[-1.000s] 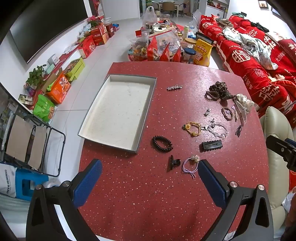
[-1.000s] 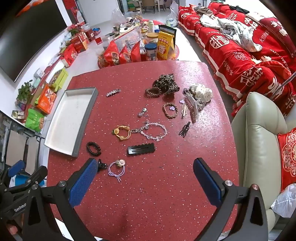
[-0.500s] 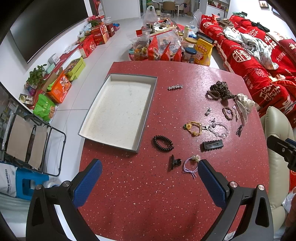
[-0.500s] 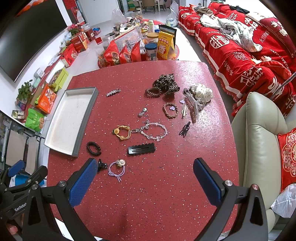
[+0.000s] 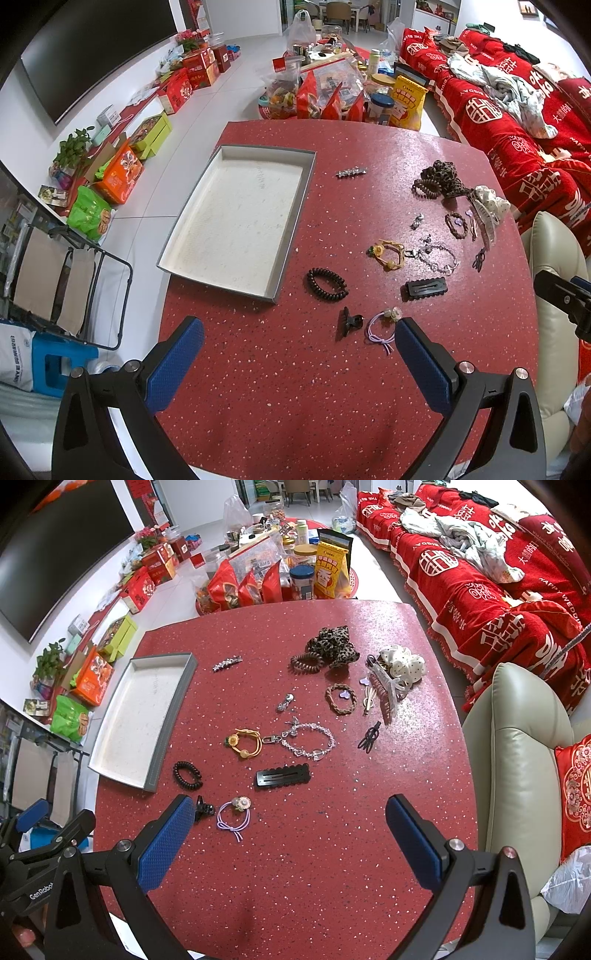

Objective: Organize jewelry

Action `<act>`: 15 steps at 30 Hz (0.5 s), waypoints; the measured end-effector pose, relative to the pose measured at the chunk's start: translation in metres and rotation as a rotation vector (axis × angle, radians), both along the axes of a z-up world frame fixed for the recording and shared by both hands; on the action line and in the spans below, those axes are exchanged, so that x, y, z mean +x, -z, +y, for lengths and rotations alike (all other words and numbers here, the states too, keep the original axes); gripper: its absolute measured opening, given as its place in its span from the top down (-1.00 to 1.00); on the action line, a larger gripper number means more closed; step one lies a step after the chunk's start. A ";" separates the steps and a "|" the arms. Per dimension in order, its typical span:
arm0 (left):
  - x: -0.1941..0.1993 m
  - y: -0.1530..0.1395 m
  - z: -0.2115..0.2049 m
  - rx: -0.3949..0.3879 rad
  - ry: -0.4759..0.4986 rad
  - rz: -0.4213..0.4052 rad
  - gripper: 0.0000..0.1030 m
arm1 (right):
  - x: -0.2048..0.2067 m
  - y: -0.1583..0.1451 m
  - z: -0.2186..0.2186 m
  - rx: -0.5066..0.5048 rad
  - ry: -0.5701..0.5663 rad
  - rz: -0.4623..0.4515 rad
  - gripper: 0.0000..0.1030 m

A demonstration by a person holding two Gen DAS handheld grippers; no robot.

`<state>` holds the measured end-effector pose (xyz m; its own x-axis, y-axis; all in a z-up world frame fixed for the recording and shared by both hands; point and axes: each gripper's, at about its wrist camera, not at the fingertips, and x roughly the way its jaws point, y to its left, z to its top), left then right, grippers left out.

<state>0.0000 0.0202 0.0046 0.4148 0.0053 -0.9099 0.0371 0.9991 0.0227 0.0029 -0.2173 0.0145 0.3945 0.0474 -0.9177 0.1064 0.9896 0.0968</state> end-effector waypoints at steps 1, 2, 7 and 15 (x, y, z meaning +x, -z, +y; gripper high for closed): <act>0.000 0.000 0.001 0.000 0.000 0.001 -1.00 | 0.000 0.000 0.000 0.000 0.000 0.000 -0.99; 0.000 0.000 0.001 0.000 0.000 0.001 -1.00 | 0.000 0.000 0.000 0.000 -0.001 0.000 -0.99; 0.000 0.000 0.000 0.000 0.000 0.001 -1.00 | 0.000 0.001 0.000 0.000 0.000 0.001 -0.99; 0.000 0.000 0.000 0.000 -0.001 0.003 -1.00 | 0.000 0.003 -0.001 0.001 0.000 0.002 -0.99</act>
<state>-0.0002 0.0202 0.0043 0.4123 0.0060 -0.9110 0.0364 0.9991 0.0231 0.0031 -0.2179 0.0119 0.3925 0.0486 -0.9185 0.1062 0.9895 0.0978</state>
